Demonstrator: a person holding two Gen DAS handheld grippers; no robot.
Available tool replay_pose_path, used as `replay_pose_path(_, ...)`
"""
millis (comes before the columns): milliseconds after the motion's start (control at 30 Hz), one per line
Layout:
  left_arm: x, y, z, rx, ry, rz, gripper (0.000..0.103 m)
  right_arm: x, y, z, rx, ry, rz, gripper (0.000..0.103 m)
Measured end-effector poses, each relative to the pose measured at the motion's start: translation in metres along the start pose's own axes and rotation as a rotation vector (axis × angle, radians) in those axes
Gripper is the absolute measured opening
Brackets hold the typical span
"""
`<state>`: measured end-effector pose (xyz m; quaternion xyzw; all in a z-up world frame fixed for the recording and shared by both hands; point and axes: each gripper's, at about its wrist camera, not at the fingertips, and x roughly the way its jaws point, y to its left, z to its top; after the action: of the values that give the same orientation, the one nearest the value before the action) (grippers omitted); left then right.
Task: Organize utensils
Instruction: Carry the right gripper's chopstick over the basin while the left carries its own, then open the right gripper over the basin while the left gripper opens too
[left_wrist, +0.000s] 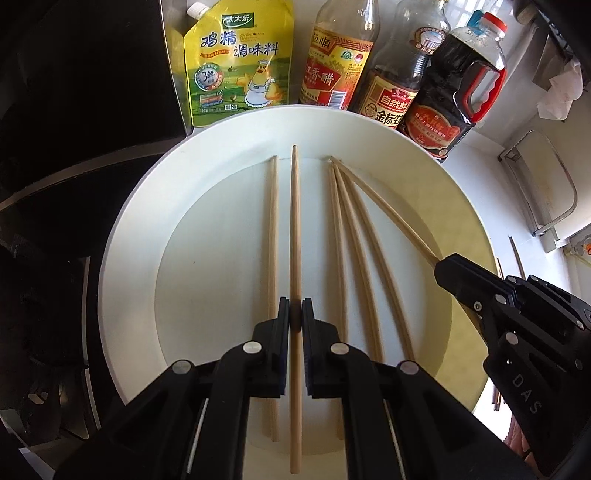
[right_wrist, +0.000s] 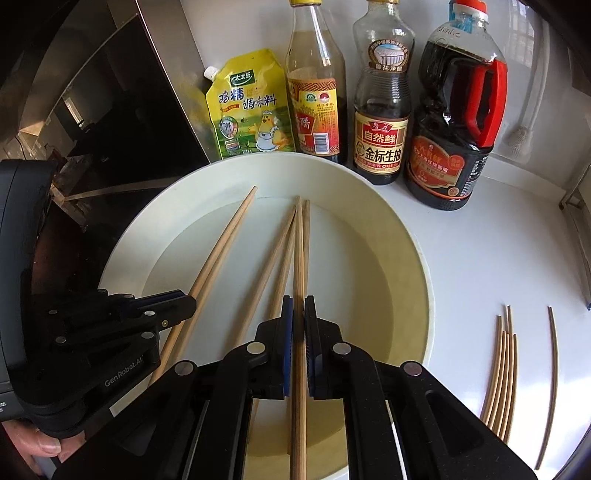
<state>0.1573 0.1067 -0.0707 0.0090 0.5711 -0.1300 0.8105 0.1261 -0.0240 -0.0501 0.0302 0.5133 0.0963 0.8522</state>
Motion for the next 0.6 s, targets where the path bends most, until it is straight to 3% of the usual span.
replay_pose_path(100, 0.004, 0.004, 0.001, -0.008, 0.007, 0.0, 0.009, 0.005, 0.002, -0.001, -0.006, 0.032, 0.003, 0.007)
replay_pose_path(167, 0.001, 0.007, 0.001, -0.018, -0.003, 0.0, 0.031, 0.005, 0.004, -0.001, -0.004, 0.034, 0.003, 0.021)
replay_pose_path(233, -0.004, 0.01, 0.001, -0.025, -0.027, 0.006, 0.041, 0.001, 0.004, -0.002, -0.007, 0.019, -0.01, 0.025)
replay_pose_path(600, -0.032, 0.014, -0.008, -0.035, -0.084, 0.032, 0.041, -0.026, 0.0, -0.011, -0.001, -0.032, -0.019, 0.025)
